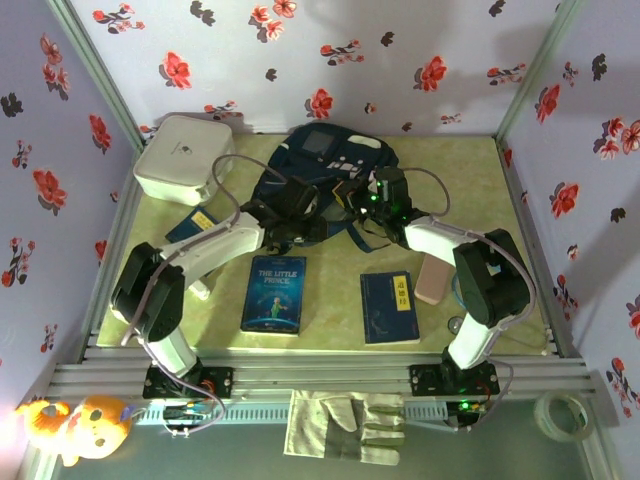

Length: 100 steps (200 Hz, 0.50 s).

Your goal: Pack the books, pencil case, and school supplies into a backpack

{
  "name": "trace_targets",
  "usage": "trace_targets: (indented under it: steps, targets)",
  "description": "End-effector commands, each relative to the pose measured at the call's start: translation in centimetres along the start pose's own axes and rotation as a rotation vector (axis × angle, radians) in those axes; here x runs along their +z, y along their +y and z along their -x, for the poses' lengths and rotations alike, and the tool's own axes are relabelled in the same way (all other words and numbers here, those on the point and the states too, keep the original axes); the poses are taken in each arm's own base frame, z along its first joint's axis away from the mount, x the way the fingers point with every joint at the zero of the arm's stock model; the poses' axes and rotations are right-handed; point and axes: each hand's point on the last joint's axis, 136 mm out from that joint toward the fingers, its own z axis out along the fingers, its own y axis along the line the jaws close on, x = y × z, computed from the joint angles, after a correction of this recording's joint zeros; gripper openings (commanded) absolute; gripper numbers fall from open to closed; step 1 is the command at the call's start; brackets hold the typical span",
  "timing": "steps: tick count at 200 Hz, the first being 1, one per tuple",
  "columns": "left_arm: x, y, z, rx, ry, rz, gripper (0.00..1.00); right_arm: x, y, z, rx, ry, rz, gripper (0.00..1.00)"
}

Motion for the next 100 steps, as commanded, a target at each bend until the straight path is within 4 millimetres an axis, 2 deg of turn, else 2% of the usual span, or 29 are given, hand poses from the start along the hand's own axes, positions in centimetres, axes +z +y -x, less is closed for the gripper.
trace_targets:
  steps: [1,24,58,81,100]
  targets:
    - [-0.1,0.2,1.6,-0.007,-0.052,0.046,0.33,0.0,3.7,0.8,-0.054,-0.029,0.099,0.08]
    - [0.5,-0.3,1.9,0.004,-0.046,0.038,0.33,0.1,3.5,0.8,-0.052,-0.029,0.098,0.08]
    - [1.3,0.0,2.0,0.002,-0.045,0.055,0.33,0.1,3.7,0.7,-0.048,-0.024,0.109,0.08]
    - [1.6,1.0,2.0,-0.015,-0.060,0.107,0.23,0.0,3.8,0.6,-0.046,-0.022,0.112,0.08]
    - [1.8,1.2,2.1,-0.019,-0.070,0.114,0.22,0.0,3.9,0.6,-0.047,-0.022,0.116,0.08]
